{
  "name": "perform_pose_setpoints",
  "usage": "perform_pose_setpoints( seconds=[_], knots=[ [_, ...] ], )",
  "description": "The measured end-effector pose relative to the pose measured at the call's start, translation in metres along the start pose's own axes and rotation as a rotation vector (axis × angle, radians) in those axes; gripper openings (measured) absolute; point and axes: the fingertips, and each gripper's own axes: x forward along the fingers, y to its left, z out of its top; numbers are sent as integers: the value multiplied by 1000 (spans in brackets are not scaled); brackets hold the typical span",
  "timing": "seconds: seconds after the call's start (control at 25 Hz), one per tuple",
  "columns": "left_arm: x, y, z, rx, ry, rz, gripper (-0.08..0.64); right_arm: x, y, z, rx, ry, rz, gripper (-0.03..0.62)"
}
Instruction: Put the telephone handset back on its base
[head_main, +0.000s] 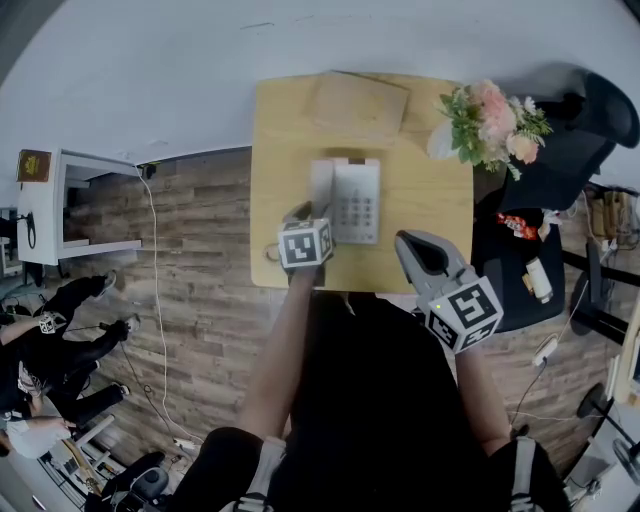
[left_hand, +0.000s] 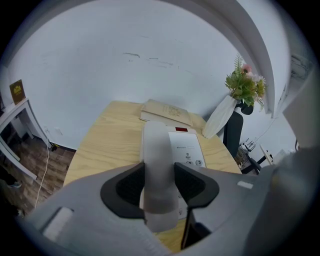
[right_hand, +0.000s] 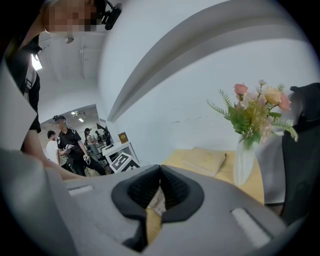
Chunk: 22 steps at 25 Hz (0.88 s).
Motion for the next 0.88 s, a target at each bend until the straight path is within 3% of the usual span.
perform_pose_setpoints(
  seconds=[0.88],
  knots=[
    [2,-3,-4,61,-13,-8,198,2,-2,3,5,-11,-3,3]
  ],
)
